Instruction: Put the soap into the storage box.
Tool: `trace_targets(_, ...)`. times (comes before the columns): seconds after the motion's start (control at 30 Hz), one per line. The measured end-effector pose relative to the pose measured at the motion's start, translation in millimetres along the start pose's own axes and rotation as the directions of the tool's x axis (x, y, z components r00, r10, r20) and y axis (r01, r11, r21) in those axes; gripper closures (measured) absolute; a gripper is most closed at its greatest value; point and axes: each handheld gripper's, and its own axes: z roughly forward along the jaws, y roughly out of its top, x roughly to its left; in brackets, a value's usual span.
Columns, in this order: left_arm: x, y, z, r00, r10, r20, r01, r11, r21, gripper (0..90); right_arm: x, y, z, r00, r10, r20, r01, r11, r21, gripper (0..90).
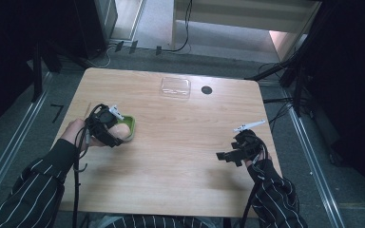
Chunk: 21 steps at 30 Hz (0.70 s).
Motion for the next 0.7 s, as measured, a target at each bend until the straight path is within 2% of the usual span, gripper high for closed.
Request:
trace_targets(0.63, 15.4, 5.7, 0.7, 0.9997, 0.023, -0.003, -0.023, 0.9997, -0.007, 33.6, 0.0, 0.1, 0.0, 1.0, 0.001, 0.0, -0.001, 1.0, 0.005, 16.0)
trace_targets(0.7, 17.4, 5.8, 0.8, 0.9999, 0.016, -0.002, -0.016, 0.9998, -0.014, 33.6, -0.2, 0.0, 0.2, 1.0, -0.001, 0.0, 0.001, 1.0, 0.002, 16.0)
